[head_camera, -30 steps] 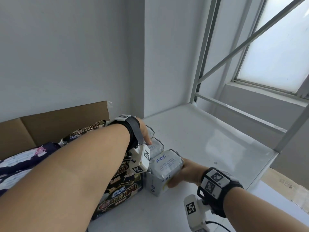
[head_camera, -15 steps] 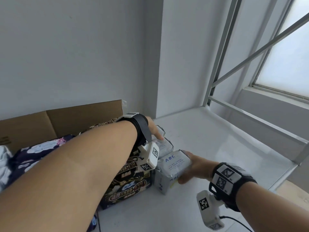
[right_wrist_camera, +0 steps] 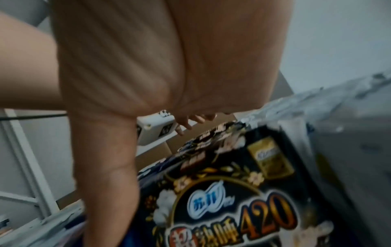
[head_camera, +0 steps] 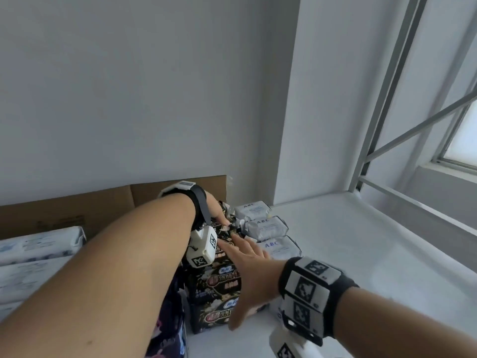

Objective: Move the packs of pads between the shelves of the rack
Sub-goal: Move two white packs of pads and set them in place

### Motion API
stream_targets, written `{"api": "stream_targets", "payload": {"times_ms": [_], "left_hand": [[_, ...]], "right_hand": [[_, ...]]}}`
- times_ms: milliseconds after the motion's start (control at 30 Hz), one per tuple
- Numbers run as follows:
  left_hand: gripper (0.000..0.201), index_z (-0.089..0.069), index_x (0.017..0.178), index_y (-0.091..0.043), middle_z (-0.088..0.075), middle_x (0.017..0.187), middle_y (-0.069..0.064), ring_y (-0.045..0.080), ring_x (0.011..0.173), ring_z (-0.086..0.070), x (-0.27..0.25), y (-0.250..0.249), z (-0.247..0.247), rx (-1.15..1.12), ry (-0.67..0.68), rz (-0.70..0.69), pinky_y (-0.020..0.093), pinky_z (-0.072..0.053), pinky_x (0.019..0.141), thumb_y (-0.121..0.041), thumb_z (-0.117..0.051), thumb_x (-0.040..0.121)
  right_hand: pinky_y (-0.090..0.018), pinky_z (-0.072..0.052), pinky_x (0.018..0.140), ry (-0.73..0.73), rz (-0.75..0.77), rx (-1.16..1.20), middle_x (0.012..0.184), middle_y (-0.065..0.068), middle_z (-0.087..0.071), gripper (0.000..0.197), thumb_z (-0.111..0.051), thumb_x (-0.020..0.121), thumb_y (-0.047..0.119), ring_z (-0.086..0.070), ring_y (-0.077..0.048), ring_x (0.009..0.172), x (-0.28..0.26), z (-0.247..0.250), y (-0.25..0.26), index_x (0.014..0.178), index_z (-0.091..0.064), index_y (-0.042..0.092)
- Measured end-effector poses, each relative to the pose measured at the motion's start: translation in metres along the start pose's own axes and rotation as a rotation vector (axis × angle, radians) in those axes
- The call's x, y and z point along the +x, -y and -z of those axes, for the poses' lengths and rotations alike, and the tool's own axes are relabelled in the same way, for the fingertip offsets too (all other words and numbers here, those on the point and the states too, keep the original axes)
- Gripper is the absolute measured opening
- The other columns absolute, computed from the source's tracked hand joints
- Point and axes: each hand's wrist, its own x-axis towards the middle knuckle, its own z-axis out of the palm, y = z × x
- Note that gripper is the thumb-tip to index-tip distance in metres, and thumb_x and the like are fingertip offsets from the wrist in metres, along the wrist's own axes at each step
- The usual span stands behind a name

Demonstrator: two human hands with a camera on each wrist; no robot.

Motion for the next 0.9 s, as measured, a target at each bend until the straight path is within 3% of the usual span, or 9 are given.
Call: {"api": "stream_targets", "payload": {"times_ms": [100,200,267,367,467,633,767,900], "left_hand": [[0.065,-0.051,0.135,-0.014,-0.048,0.142,0.008,0.026,0.128,-0.049,0.006,0.007,-0.007,-0.001,-0.039,-0.018,0.038,-0.042,0.104,-0.046,-0.066,0.081],[0.07,-0.038,0.144,-0.018,-0.038,0.149,0.004,0.025,0.135,-0.04,0.006,0.008,-0.015,0.141,0.045,0.019,0.039,-0.038,0.108,-0.046,-0.062,0.085],[0.069,-0.038,0.144,-0.017,-0.037,0.15,0.005,0.026,0.136,-0.039,0.003,0.006,-0.017,0.209,0.054,0.024,0.042,-0.035,0.111,-0.045,-0.061,0.086],[0.069,-0.026,0.149,-0.013,-0.025,0.156,0.009,0.028,0.142,-0.027,-0.002,0.002,-0.014,0.317,0.114,0.02,0.045,-0.027,0.115,-0.047,-0.048,0.094],[0.068,-0.023,0.15,-0.013,-0.024,0.156,0.009,0.028,0.142,-0.026,-0.002,0.001,-0.012,0.365,0.096,0.016,0.045,-0.026,0.115,-0.048,-0.044,0.095],[0.065,-0.02,0.151,-0.014,-0.022,0.157,0.008,0.025,0.142,-0.026,-0.005,0.007,-0.015,0.41,0.049,-0.025,0.037,-0.028,0.111,-0.044,-0.042,0.098],[0.072,-0.02,0.151,-0.015,-0.021,0.157,0.005,0.024,0.143,-0.024,-0.032,0.008,-0.013,0.257,0.013,-0.064,0.038,-0.025,0.112,-0.053,-0.042,0.094],[0.081,-0.017,0.151,-0.012,-0.019,0.158,0.007,0.024,0.144,-0.021,-0.069,0.028,-0.001,0.143,-0.079,-0.01,0.038,-0.021,0.114,-0.059,-0.042,0.091]], "right_hand": [[-0.059,0.009,0.11,0.023,-0.026,-0.076,0.155,0.005,0.027,0.129,-0.083,0.063,0.043,0.027,-0.029,0.141,0.013,-0.009,0.006,0.146,0.015,0.038],[-0.057,0.01,0.113,-0.012,-0.03,-0.163,0.156,0.001,0.024,0.119,-0.079,0.07,0.029,0.024,-0.03,0.142,0.021,-0.019,0.004,0.146,0.013,0.039],[-0.056,0.008,0.114,-0.073,-0.027,-0.179,0.158,-0.002,0.02,0.106,-0.07,0.078,0.022,0.021,-0.031,0.144,0.027,-0.027,0.0,0.147,0.009,0.038],[-0.053,0.007,0.115,-0.114,-0.011,-0.166,0.159,-0.002,0.017,0.096,-0.064,0.082,0.034,0.018,-0.03,0.144,0.035,-0.031,-0.004,0.148,0.007,0.037],[-0.053,0.008,0.115,-0.122,0.009,-0.174,0.159,-0.002,0.016,0.095,-0.061,0.082,0.042,0.018,-0.03,0.145,0.042,-0.03,-0.007,0.148,0.006,0.036],[-0.051,0.009,0.114,-0.166,0.011,-0.17,0.159,-0.001,0.017,0.092,-0.06,0.085,0.036,0.018,-0.028,0.145,0.049,-0.033,-0.009,0.147,0.008,0.039],[-0.053,0.006,0.115,-0.133,-0.018,-0.156,0.159,0.0,0.014,0.104,-0.07,0.077,0.038,0.015,-0.029,0.145,0.043,-0.023,-0.004,0.147,0.006,0.041],[-0.058,0.006,0.113,-0.027,0.004,-0.134,0.158,0.003,0.02,0.126,-0.078,0.062,0.054,0.019,-0.029,0.144,0.032,-0.009,0.018,0.146,0.016,0.041]]}}
